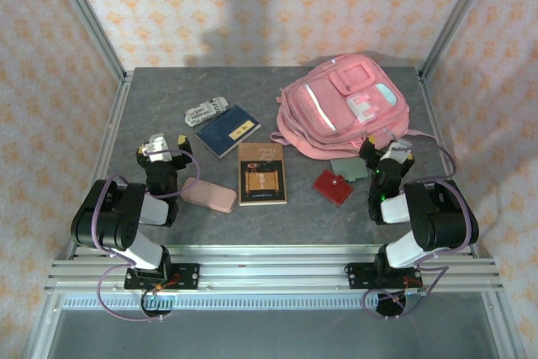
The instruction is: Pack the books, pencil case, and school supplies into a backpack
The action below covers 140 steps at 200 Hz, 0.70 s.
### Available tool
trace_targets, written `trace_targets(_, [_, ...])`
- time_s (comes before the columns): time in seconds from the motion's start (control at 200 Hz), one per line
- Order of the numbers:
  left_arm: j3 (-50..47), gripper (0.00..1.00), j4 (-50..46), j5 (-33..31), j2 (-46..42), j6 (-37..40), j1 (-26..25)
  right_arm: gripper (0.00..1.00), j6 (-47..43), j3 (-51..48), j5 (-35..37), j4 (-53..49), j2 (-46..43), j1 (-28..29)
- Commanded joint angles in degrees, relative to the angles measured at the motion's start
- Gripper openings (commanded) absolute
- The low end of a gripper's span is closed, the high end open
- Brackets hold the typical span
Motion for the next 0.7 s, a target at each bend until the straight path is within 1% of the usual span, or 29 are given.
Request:
trace_targets(0.0, [0.79,1.00,0.15,1.20,-0.31,0.38,-0.12,1.00,-0.89,0.58,-0.20,1.10,-0.41,0.34])
trace_targets(0.696, [1.13,1.00,-0.62,2.07,-0.37,0.12,0.30,1.00,-0.84,0.63,-0.14,1.22,-0.43,0.34])
